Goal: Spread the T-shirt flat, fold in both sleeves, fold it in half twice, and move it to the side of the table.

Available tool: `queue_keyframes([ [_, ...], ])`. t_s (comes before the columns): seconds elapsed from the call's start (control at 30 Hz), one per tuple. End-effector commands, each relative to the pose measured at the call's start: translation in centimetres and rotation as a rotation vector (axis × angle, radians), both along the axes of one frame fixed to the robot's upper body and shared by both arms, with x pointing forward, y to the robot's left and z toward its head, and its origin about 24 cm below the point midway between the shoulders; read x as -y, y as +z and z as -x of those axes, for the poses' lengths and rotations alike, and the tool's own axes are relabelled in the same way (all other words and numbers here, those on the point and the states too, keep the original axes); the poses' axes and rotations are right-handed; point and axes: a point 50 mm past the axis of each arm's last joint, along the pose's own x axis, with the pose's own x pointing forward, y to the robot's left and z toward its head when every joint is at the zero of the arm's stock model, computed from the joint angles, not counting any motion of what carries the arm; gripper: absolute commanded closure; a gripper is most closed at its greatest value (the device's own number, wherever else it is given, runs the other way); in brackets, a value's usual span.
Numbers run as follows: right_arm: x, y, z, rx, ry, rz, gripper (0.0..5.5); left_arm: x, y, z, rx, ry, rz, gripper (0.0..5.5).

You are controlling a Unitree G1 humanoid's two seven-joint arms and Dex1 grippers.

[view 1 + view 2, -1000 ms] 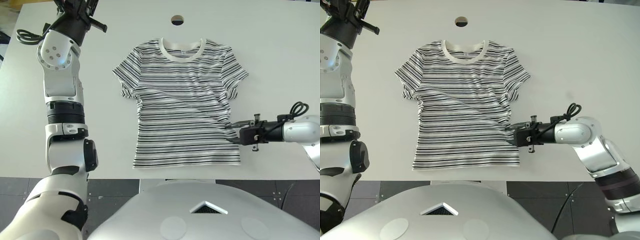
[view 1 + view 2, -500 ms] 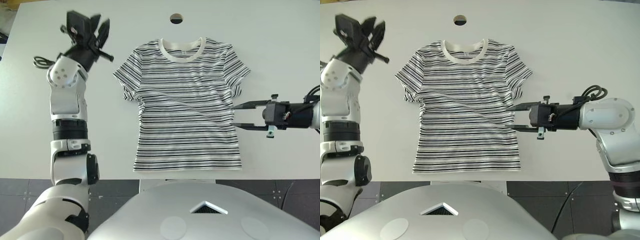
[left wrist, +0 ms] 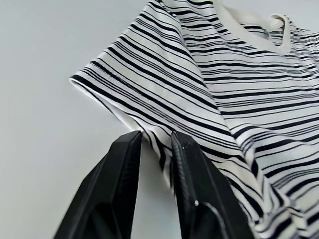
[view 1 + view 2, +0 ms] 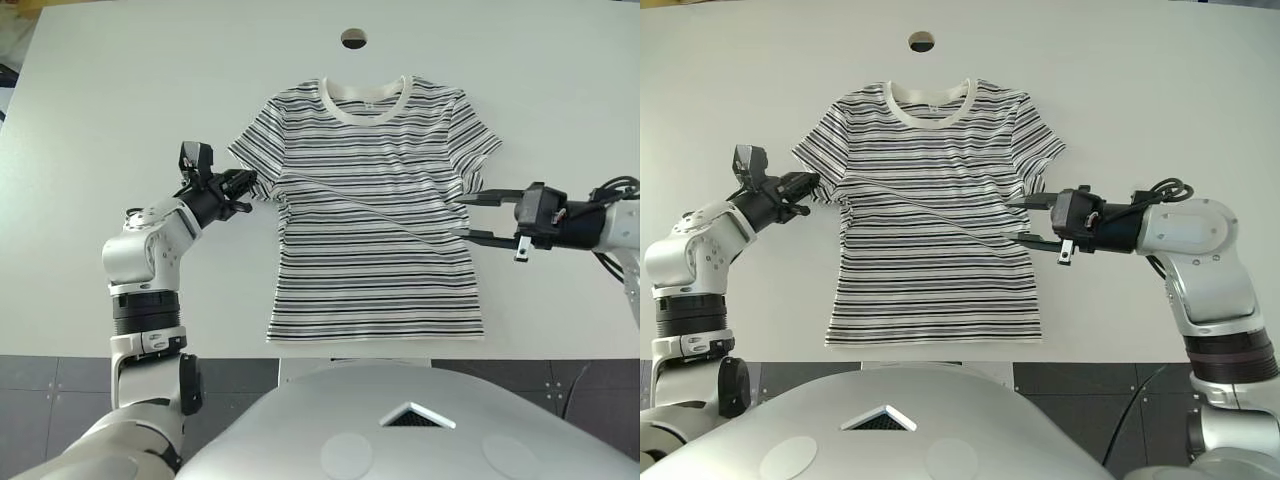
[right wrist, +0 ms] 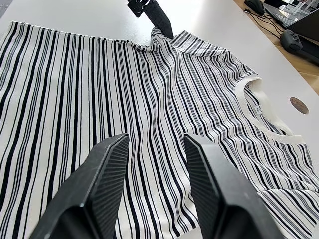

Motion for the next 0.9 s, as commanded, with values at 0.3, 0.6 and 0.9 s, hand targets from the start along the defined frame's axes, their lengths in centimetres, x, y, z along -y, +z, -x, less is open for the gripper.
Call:
queue_keyframes([
  [0.3, 0.1, -0.5, -0.1, 0.010, -0.023, 0.005, 3.45, -0.5, -2.7, -1.4, -0.115, 0.157, 0.109, 4.38],
  [0.6, 0.3, -0.8, -0.2, 0.019, -0.029, 0.017, 3.42, -0.3, -2.3, -2.0, -0.089, 0.154, 0.142, 5.37],
  [0.9, 0.4, -0.8, -0.4, 0.027, -0.038, 0.008, 3.42, -2.1, 0.6, -3.6, 0.023, 0.205, 0.159, 5.37],
])
